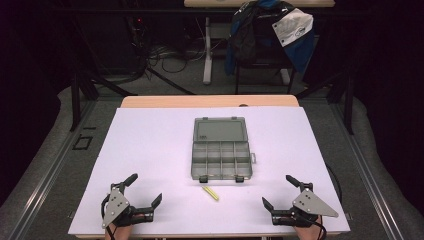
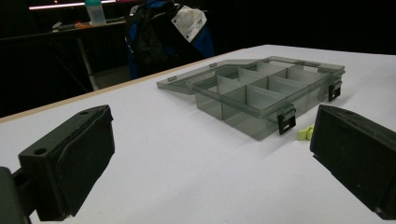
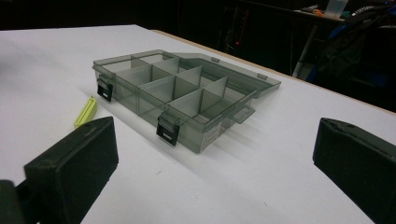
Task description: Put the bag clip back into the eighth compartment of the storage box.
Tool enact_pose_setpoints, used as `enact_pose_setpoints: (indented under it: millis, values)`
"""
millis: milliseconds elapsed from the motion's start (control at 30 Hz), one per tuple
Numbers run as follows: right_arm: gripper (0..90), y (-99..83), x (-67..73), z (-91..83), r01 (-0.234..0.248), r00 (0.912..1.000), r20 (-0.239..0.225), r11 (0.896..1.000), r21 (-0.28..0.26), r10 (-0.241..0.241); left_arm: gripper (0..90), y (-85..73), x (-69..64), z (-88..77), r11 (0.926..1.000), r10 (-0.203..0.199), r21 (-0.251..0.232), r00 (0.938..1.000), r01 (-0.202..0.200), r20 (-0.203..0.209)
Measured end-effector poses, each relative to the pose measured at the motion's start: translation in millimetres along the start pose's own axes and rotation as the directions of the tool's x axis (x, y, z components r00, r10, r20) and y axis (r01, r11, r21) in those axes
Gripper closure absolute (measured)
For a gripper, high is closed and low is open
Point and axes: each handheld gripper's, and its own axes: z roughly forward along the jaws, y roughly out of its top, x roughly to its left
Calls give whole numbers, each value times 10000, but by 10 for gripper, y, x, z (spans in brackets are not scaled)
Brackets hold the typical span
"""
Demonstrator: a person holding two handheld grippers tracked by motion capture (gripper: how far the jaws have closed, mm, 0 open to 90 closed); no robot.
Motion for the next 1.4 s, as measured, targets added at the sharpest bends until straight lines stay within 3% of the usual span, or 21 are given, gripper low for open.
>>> enact_pose_setpoints:
  millis: [300, 600, 733, 1400]
  values:
    - [0, 16, 13, 25, -96, 9998, -162, 9997, 218, 100, 0, -2, -3, 3, 10000, -23, 30, 10000, 23, 15]
    - [0, 57, 57, 119, -217, 9986, -457, 9962, 842, 257, 0, -2, -8, 2, 10000, -1, 56, 10000, 1, -13]
    - [0, 93, 112, 226, -184, 9959, -861, 9927, 1195, 288, 0, 0, -6, 1, 10000, 0, 43, 10000, 0, -30]
    - [0, 375, 305, 597, -61, 9820, -1823, 9730, 2309, 495, 0, 1, -9, 2, 10000, 2, 67, 10000, -1, -38]
